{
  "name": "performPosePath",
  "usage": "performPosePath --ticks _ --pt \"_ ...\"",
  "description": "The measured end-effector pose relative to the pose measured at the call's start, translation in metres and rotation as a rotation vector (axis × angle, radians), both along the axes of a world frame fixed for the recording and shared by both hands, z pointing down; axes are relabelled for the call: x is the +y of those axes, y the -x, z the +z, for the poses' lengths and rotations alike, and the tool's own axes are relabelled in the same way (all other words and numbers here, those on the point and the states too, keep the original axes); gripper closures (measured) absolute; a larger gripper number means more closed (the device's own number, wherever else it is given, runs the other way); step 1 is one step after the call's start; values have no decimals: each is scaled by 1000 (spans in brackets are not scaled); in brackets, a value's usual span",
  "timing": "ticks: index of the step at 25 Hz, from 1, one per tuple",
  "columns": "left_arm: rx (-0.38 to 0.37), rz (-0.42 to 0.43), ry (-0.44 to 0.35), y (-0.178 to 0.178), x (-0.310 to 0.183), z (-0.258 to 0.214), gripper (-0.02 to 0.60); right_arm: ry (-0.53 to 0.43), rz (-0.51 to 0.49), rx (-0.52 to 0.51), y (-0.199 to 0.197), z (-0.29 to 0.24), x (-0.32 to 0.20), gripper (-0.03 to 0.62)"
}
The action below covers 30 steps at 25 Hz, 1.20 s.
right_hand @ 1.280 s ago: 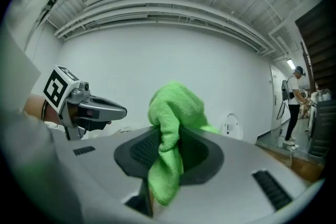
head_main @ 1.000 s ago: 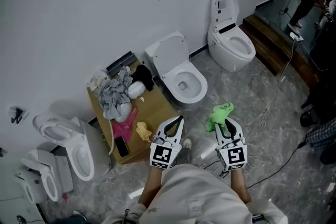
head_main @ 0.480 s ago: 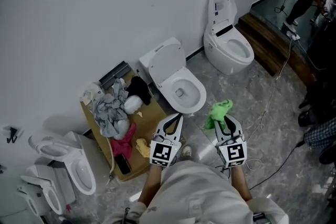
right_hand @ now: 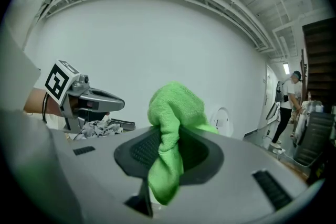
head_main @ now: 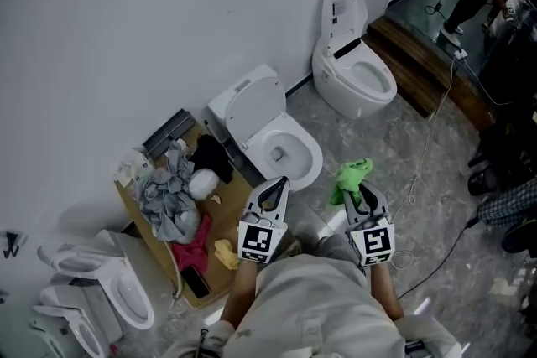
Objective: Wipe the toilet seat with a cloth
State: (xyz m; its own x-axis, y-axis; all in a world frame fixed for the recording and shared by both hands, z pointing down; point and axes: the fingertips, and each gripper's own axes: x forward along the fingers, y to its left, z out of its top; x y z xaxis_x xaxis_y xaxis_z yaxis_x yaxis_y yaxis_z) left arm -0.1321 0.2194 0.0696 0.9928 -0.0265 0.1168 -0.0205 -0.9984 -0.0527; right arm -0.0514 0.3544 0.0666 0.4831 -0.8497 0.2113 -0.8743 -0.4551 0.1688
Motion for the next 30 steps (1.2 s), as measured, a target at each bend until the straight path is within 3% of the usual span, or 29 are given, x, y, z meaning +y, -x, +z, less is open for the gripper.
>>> performPosePath --ticks 7,15,20,30 --pt "4 -11 -3 -26 -18 4 569 0 -22 1 -26 11 -18 497" --pt "-25 -100 3 -68 -41 13 569 18 -107 -34 -82 25 -50 497" --pt "-48 -218 12 -103 -65 13 569 33 -234 -81 -130 35 -87 497" --pt "-118 -553 63 -140 -107 22 569 67 -583 -119 -196 47 -165 497"
